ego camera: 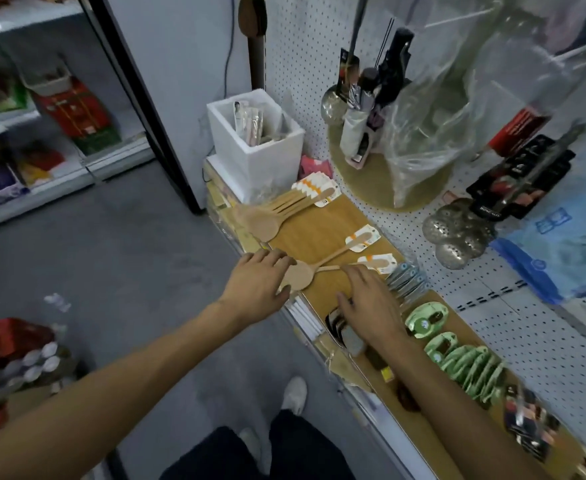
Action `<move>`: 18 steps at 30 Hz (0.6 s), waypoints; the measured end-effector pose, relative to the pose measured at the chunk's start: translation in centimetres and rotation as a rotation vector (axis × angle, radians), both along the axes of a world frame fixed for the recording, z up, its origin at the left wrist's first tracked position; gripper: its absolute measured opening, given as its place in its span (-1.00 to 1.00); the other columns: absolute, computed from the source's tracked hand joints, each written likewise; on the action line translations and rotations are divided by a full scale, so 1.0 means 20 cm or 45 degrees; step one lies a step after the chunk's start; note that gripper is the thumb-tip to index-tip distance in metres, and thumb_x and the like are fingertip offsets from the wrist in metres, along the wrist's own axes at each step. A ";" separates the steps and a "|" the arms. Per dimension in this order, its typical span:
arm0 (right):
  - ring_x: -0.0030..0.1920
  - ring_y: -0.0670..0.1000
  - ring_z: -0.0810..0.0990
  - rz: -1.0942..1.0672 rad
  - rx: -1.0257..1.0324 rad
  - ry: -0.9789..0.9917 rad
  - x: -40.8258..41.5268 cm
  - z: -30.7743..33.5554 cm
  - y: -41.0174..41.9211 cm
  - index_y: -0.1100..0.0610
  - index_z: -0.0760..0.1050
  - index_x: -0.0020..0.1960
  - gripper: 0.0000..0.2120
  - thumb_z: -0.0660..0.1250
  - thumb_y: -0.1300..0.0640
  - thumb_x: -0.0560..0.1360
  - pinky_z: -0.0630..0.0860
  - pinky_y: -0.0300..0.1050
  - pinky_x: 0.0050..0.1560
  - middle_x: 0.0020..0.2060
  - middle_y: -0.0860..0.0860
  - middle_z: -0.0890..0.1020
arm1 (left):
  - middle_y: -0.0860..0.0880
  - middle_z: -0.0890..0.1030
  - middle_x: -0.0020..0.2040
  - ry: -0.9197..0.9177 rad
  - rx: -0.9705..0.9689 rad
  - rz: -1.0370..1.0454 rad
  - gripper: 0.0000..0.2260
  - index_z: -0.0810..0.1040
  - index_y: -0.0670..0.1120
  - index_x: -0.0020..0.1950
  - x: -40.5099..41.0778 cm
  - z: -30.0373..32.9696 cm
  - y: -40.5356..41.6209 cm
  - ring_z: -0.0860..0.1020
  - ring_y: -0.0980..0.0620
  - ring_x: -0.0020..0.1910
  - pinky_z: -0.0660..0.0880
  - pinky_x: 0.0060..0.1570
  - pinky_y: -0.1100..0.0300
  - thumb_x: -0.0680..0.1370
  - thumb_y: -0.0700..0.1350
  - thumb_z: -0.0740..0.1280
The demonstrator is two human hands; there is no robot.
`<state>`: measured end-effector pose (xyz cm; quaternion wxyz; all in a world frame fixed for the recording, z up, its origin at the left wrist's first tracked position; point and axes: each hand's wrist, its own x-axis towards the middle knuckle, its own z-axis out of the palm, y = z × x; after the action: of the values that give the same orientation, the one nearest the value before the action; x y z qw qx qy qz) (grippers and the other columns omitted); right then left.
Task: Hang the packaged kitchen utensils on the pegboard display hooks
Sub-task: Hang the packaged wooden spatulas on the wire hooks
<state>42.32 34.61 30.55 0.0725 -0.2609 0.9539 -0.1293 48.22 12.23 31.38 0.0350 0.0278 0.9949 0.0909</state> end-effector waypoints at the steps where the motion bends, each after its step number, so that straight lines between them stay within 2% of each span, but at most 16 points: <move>1: 0.27 0.09 0.46 -0.028 0.016 -0.026 -0.05 -0.04 -0.01 0.11 0.33 0.42 -0.53 0.28 0.03 0.55 0.47 0.02 0.25 0.31 0.05 0.48 | 0.06 0.46 0.36 -0.009 -0.004 0.003 -0.59 0.39 0.05 0.40 -0.06 -0.04 -0.02 0.44 -0.04 0.31 0.38 0.26 0.03 0.55 0.08 0.25; 7: 0.28 0.14 0.46 -0.238 0.087 -0.222 -0.34 -0.40 -0.04 0.13 0.34 0.43 -0.53 0.29 0.02 0.56 0.47 0.04 0.18 0.31 0.09 0.48 | 0.00 0.46 0.35 -0.142 0.019 0.040 -0.58 0.39 0.02 0.40 -0.41 -0.39 -0.09 0.44 -0.11 0.28 0.36 0.23 -0.03 0.55 0.07 0.25; 11: 0.22 0.16 0.53 -0.417 0.117 -0.325 -0.51 -0.68 -0.05 0.11 0.37 0.40 -0.54 0.30 0.00 0.54 0.52 0.04 0.10 0.24 0.10 0.55 | -0.01 0.46 0.34 -0.230 0.003 -0.054 -0.58 0.37 0.02 0.41 -0.63 -0.68 -0.08 0.46 -0.13 0.25 0.38 0.20 -0.03 0.56 0.08 0.24; 15: 0.21 0.20 0.54 -0.633 0.137 -0.431 -0.71 -1.00 -0.09 0.13 0.40 0.38 -0.54 0.30 -0.03 0.55 0.52 0.06 0.17 0.23 0.14 0.57 | -0.03 0.47 0.31 -0.288 -0.008 -0.151 -0.59 0.37 0.02 0.40 -0.87 -1.00 -0.06 0.47 -0.15 0.23 0.38 0.15 -0.03 0.56 0.07 0.24; 18: 0.19 0.23 0.56 -0.821 0.154 -0.484 -0.82 -1.23 -0.14 0.13 0.45 0.33 -0.58 0.28 -0.05 0.56 0.52 0.07 0.15 0.20 0.18 0.59 | -0.03 0.46 0.32 -0.307 -0.025 -0.228 -0.58 0.34 0.02 0.41 -1.06 -1.24 -0.04 0.47 -0.14 0.21 0.37 0.14 -0.03 0.58 0.10 0.22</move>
<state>25.84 31.71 6.02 0.2190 0.0862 0.9625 -0.1351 26.97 11.45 6.61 0.1624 0.1050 0.9778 0.0804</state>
